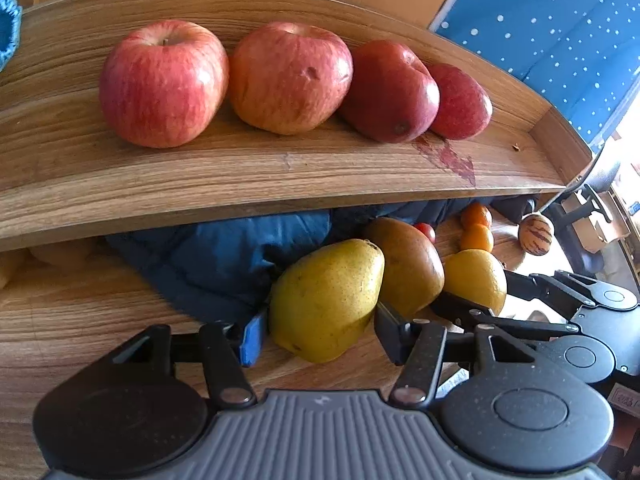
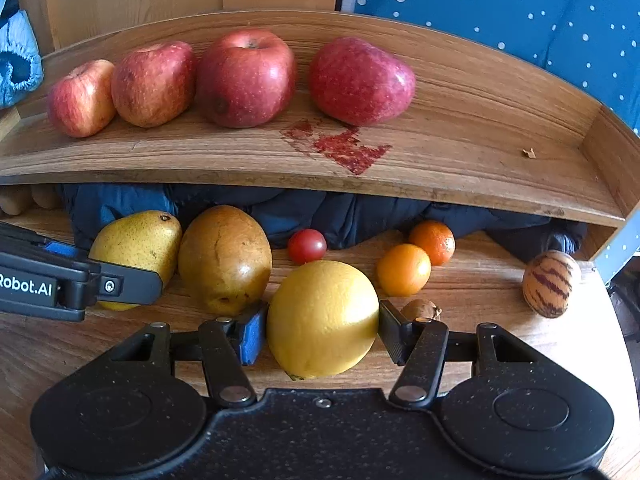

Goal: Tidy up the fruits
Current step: 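Lower the pear and citrus onto the tray and open both tools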

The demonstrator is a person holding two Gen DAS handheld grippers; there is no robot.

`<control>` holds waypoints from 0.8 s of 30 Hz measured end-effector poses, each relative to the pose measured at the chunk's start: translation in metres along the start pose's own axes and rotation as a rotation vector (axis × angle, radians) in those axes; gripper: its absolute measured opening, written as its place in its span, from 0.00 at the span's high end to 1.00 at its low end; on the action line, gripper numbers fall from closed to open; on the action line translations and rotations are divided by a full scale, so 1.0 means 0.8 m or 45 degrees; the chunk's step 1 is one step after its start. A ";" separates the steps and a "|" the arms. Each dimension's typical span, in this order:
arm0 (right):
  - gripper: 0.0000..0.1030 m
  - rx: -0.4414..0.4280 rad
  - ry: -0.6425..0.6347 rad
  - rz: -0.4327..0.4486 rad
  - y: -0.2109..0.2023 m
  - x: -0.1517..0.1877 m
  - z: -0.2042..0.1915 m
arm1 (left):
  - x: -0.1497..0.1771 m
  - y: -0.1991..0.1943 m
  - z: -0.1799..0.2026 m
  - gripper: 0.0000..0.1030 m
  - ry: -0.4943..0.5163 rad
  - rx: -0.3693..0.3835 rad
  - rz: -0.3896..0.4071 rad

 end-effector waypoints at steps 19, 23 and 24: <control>0.43 -0.042 0.064 -0.025 0.009 0.011 0.009 | -0.007 0.013 0.002 0.41 0.048 -0.026 -0.017; 0.43 -0.077 0.091 -0.026 -0.004 0.023 0.006 | 0.004 0.006 0.005 0.41 0.027 -0.033 -0.026; 0.43 -0.084 0.097 -0.016 -0.009 0.026 0.005 | 0.006 0.005 0.005 0.41 0.023 -0.035 -0.028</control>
Point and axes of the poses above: each gripper's, at about its wrist camera, not at the fingertips, and y roughly the way its jaws point, z to its right, x to its underside, the point moved 8 cm from there along y, roughly the way its jaws point, and after that the axes turned 14 degrees about x, right-handed, at the moved point
